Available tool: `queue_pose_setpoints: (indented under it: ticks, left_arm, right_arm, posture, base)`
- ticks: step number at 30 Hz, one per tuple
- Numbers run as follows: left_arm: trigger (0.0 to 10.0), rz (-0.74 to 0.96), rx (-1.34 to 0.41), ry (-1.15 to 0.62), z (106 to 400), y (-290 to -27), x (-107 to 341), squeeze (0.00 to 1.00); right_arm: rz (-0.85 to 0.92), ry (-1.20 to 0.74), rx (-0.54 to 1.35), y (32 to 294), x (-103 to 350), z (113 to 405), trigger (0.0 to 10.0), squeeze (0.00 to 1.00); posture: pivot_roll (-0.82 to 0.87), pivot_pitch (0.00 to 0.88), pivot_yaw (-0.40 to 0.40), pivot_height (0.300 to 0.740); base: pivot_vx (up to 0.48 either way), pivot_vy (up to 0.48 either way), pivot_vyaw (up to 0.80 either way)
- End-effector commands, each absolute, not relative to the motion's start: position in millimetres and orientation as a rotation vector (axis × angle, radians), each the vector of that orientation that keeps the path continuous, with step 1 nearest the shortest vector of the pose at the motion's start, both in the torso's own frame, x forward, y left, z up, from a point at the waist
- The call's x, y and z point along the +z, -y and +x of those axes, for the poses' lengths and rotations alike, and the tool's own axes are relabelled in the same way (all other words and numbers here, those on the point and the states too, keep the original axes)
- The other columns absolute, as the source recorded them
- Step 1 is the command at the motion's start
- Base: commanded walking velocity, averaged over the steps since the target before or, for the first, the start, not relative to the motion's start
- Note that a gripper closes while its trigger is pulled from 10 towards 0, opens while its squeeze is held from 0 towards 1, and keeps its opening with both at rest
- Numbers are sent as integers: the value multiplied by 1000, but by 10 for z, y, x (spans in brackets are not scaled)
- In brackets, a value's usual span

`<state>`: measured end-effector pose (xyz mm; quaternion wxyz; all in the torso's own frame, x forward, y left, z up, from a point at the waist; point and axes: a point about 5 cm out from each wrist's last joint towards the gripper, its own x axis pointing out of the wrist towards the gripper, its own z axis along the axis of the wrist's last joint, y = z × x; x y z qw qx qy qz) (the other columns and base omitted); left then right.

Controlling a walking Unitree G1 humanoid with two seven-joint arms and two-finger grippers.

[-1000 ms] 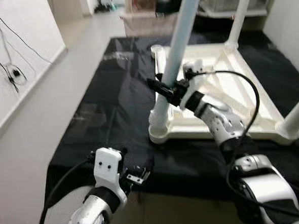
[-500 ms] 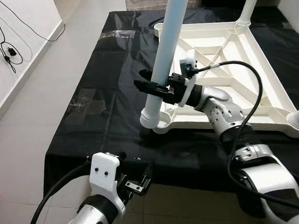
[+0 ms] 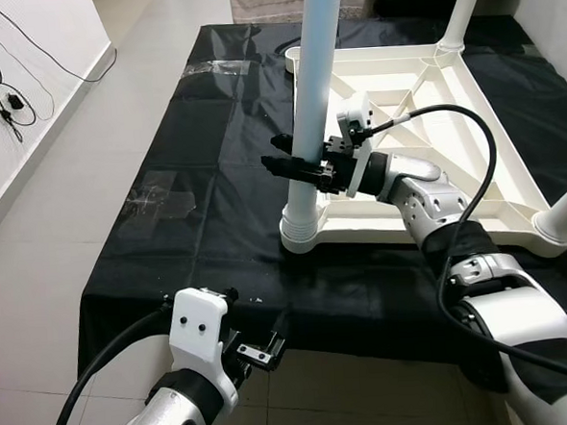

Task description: Building children table

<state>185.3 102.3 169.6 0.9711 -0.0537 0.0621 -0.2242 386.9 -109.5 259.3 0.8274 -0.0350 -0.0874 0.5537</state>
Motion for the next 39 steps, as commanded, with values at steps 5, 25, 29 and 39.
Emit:
queue_pose_setpoints:
  ticks: [5, 25, 29, 39]
  left_arm:
    - [10000, -91, -457, -145, 1838, -1011, 1676, 0]
    - [10000, -76, -437, -122, 1927, -1032, 1679, 0]
    - [10000, -63, -387, -98, 2050, -1131, 1699, 0]
    - [10000, -40, -368, -70, 2151, -1183, 1715, 0]
  right_arm:
    - [-161, 6, 1273, 1045, 2172, 3791, 10000, 0]
    - [-161, -71, 655, 1060, 1781, 3888, 10000, 0]
    - [-51, -140, 98, 1250, 1632, 3830, 10000, 0]
    - [147, -72, -476, 984, 1672, 3492, 10000, 0]
  posture:
    - [196, 275, -9, 740]
    - [167, 264, -12, 740]
    - [159, 257, -3, 740]
    - [156, 238, -4, 740]
  base:
    - [0, 0, 0]
    - [0, 0, 0]
    - [0, 0, 0]
    - [0, 0, 0]
